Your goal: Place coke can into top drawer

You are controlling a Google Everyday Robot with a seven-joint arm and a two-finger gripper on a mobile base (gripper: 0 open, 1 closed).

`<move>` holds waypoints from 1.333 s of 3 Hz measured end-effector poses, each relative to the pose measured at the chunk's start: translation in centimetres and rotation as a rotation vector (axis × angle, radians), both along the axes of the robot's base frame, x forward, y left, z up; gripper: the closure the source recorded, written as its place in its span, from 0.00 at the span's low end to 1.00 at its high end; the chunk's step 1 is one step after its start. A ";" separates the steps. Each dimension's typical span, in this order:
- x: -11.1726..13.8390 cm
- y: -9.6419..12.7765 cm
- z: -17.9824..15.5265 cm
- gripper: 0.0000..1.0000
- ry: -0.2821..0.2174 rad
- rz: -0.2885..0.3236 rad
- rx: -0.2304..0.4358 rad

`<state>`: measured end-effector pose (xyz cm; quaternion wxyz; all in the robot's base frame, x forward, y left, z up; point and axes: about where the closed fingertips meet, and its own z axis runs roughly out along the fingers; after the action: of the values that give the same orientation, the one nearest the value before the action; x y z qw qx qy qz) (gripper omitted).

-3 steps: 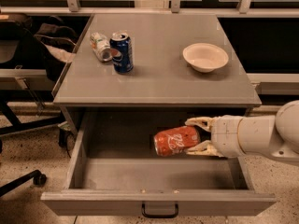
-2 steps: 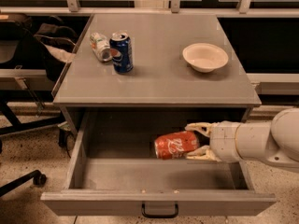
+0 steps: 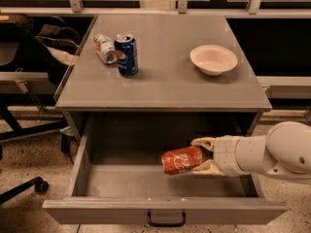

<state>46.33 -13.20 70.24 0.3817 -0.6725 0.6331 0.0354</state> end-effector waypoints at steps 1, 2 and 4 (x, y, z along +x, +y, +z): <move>0.0 -0.1 -1.8 1.00 0.034 -0.006 -0.037; -0.2 -0.5 -3.6 0.98 0.077 -0.026 -0.069; -0.2 -0.5 -3.6 0.52 0.077 -0.025 -0.069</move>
Offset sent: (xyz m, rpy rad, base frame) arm -0.0049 -0.0127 -0.0586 -0.1012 0.1277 -0.0523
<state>46.14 -13.68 66.65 0.3340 -0.6752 0.6567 0.0345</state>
